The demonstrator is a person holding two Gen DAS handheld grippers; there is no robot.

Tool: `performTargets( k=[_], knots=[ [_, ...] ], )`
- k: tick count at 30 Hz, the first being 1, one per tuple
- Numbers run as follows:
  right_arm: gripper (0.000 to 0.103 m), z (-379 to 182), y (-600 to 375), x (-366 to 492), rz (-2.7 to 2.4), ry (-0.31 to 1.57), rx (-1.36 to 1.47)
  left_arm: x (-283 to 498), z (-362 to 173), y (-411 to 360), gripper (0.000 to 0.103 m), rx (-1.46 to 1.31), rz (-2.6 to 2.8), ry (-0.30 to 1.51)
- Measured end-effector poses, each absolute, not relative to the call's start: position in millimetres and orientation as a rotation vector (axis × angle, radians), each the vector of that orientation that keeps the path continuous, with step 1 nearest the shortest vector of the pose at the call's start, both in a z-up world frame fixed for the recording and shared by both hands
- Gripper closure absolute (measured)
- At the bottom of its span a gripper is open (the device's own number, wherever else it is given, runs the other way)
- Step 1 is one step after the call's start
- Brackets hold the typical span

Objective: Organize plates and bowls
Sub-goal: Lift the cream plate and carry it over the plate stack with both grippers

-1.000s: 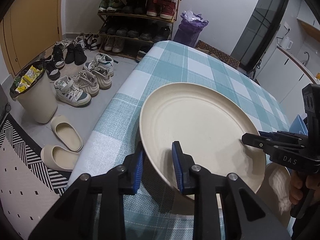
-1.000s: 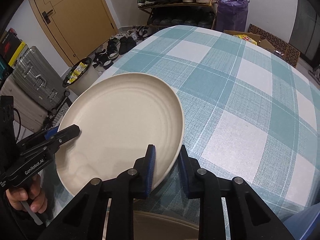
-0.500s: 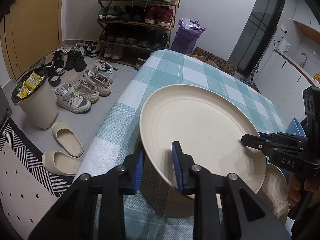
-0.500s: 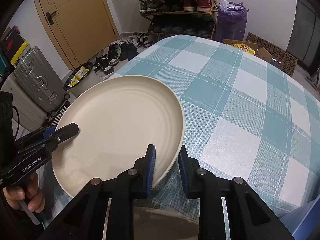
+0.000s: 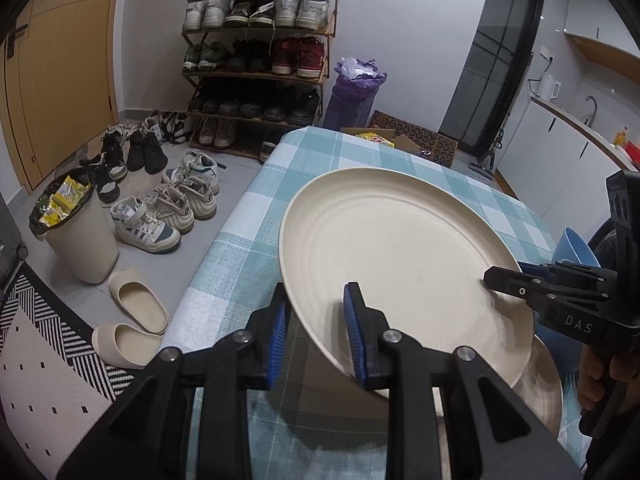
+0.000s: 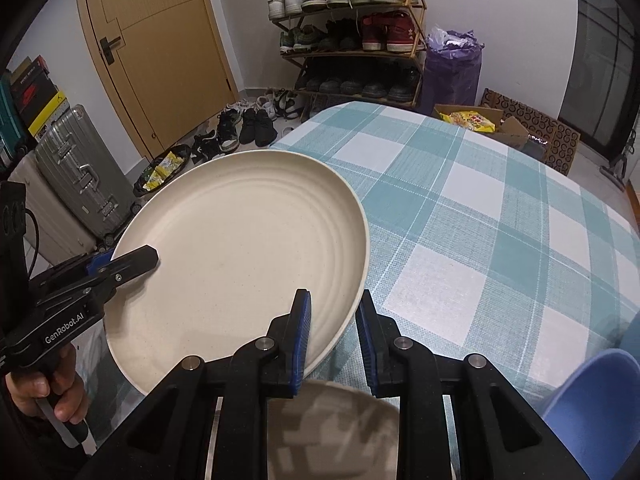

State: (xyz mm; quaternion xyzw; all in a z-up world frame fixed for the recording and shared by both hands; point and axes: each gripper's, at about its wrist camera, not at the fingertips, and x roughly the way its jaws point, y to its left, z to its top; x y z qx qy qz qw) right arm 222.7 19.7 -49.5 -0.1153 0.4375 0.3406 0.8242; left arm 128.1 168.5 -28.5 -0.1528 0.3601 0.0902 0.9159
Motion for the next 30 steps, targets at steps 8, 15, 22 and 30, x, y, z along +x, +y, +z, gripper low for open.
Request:
performTargets(
  k=[8, 15, 22, 30],
  knots=[
    [0.08, -35.2, -6.1, 208.3, 0.708, 0.895, -0.219, 119.1, -14.8, 146.1, 0.078, -0.276, 0.163, 0.717],
    [0.08, -27.4, -26.3, 191.4, 0.69, 0.882, -0.206, 107.4, -9.7, 130.0, 0.078, -0.255, 0.14, 0.699],
    [0.08, -26.0, -42.4, 172.4, 0.661, 0.871, -0.209, 95.0, -6.6, 115.0, 0.078, -0.229, 0.114, 0.678],
    [0.08, -27.9, -57.5, 151.8, 0.629, 0.865, -0.21, 84.7, -9.1, 102.5, 0.078, -0.209, 0.08, 0.675]
  ],
)
